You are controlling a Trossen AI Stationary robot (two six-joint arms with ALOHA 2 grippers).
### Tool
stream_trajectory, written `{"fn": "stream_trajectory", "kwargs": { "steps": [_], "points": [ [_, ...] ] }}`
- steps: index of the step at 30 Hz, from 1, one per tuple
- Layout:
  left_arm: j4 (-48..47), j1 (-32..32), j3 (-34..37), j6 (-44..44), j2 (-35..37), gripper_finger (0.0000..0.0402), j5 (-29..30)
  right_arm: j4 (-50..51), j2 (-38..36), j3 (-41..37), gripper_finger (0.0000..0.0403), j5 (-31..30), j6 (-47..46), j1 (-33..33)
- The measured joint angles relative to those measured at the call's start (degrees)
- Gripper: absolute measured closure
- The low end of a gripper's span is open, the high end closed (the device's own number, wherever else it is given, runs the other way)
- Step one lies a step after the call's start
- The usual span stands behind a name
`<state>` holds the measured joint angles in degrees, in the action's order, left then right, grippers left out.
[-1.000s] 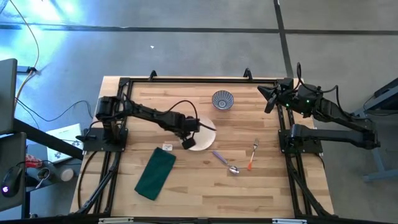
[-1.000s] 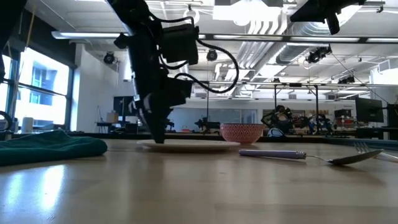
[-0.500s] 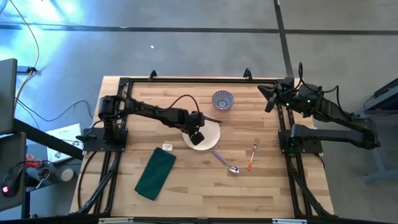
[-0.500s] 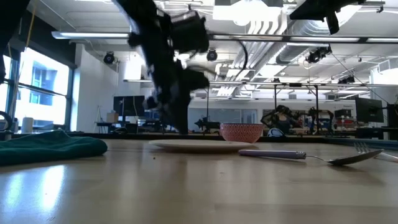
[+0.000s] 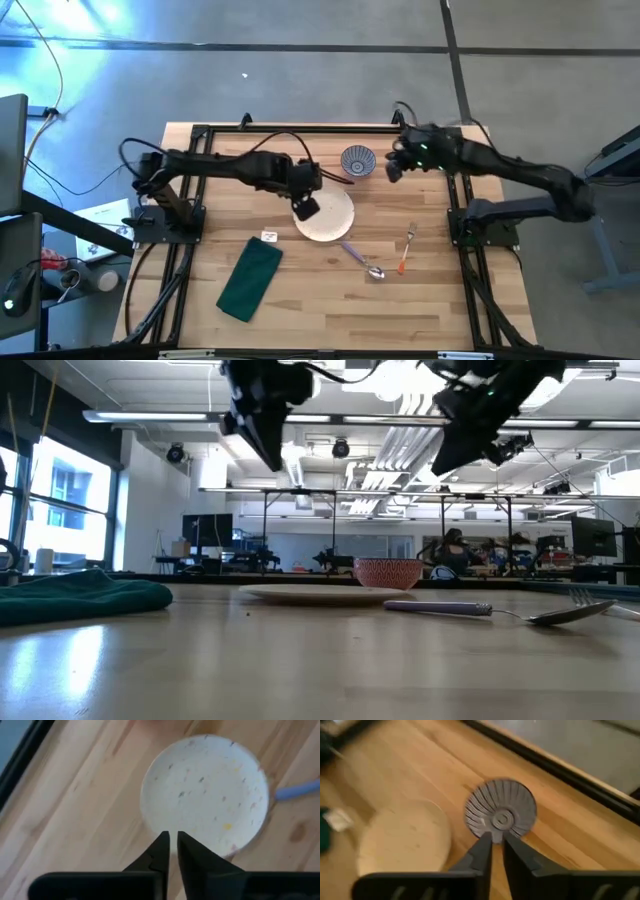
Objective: Set table place
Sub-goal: Stack the stripe red bowl on the white plate
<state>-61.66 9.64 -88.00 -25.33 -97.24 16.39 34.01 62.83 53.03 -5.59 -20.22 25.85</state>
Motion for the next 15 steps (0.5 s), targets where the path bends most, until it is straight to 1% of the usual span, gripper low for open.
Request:
{"fn": "stream_trajectory", "kwargs": {
  "steps": [4, 8, 12, 15],
  "points": [
    [-5.77, 0.12, -0.07, -1.83, 2.37, 0.0333, 1.16, 10.17, 11.19, 10.47, 0.0311, -0.20, 4.48, 3.20],
    [-11.51, 0.10, -0.09, -4.51, 5.02, 0.0289, 2.89, 14.61, 21.84, 18.63, 0.0258, -0.23, 7.07, 6.00],
    [-14.31, 0.05, -0.09, -6.72, 7.59, 0.0247, 4.23, 15.74, 31.16, 22.73, 0.0217, 0.08, 7.87, 7.69],
    [-15.09, 0.10, -0.09, -6.92, 9.44, 0.0219, 4.65, 15.93, 36.75, 24.00, 0.0199, 0.03, 8.64, 8.58]
  ]
}}
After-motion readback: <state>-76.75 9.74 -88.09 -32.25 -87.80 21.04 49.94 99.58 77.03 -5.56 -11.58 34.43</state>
